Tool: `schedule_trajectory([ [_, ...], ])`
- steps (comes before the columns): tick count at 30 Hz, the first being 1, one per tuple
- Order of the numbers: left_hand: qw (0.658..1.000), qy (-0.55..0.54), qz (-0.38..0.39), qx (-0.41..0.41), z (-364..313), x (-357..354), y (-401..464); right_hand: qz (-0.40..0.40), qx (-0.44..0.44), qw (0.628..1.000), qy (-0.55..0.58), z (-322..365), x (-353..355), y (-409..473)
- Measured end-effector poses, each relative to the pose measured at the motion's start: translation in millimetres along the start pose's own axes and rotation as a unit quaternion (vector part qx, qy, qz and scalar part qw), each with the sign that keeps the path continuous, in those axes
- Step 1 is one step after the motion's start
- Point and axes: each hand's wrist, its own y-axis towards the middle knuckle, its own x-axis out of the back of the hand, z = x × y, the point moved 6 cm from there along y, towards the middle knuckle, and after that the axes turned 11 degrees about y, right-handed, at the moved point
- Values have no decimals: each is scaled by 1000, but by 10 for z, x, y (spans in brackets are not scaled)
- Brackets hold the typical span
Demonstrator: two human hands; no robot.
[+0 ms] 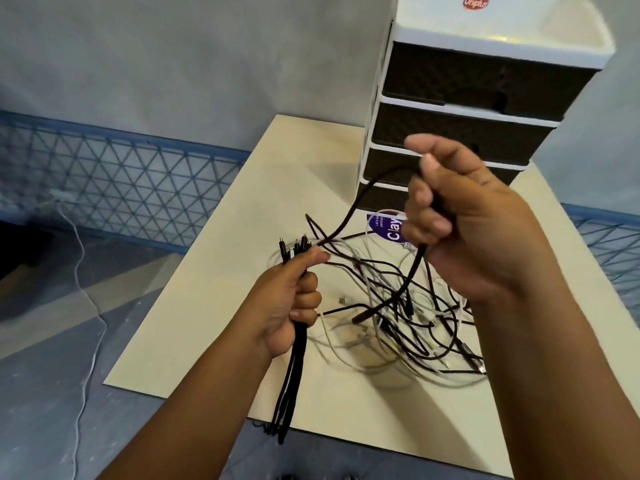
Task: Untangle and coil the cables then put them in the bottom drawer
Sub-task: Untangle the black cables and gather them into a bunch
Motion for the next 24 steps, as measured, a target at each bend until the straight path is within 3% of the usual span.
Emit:
schedule_trajectory([
  [2,999,-28,-18,4,34,65,39,41,-2,993,108,111,-46,-9],
  [4,998,-55,-24,9,62,112,62,57,21,990,127,191,-7,-27],
  [6,998,-60,-21,13,71,130,65,59,65,996,24,215,58,-52],
  [8,999,-47,-12,15,64,118,48,61,121,976,-170,212,84,-93],
  [10,999,-38,-2,14,59,93,27,43,150,916,-369,197,132,-114],
  [13,999,-42,11,16,56,52,8,17,151,743,-652,171,212,-74],
  [14,999,-48,15,18,57,45,2,18,140,707,-693,153,232,-56],
  [15,998,-54,19,20,54,37,-4,17,128,696,-706,148,237,-41],
  [17,998,-62,25,21,51,40,-15,-2,120,706,-698,159,244,-27],
  [19,998,-56,19,16,43,70,-20,-49,107,743,-659,195,271,-23],
  [24,998,-54,-15,-3,-21,178,-52,-142,48,901,-407,174,328,-10],
])
